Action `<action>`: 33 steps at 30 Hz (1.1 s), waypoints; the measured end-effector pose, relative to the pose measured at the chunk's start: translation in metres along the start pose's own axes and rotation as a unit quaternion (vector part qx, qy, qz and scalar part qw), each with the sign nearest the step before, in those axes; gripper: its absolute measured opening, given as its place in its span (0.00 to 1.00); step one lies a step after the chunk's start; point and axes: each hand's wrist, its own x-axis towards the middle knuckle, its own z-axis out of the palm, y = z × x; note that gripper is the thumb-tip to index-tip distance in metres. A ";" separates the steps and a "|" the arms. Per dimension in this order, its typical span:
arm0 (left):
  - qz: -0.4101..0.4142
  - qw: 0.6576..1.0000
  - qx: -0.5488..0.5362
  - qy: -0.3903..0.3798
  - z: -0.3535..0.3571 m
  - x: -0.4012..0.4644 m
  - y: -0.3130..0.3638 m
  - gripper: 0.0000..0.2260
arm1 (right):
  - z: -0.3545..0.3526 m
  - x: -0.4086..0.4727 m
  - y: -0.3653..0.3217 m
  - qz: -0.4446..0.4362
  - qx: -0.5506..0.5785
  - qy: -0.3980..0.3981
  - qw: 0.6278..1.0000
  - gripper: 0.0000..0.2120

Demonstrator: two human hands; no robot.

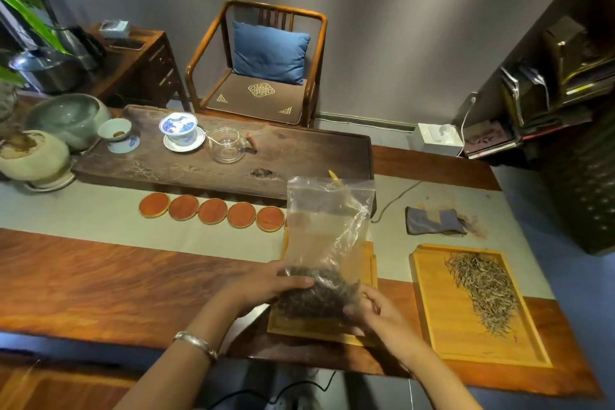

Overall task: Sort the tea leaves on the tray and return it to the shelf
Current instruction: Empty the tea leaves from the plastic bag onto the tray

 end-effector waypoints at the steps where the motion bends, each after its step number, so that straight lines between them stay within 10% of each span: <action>1: -0.007 1.000 0.009 0.001 0.000 0.000 -0.007 0.25 | 0.004 -0.001 0.004 -0.012 -0.034 -0.007 0.999 0.19; 15: -0.059 0.995 0.034 -0.076 0.008 -0.011 -0.051 0.20 | 0.026 -0.012 0.055 0.032 -0.042 0.032 0.998 0.02; 33: -0.100 0.985 -0.048 -0.135 0.000 -0.005 -0.040 0.22 | 0.026 -0.018 0.036 0.011 0.009 0.054 0.998 0.17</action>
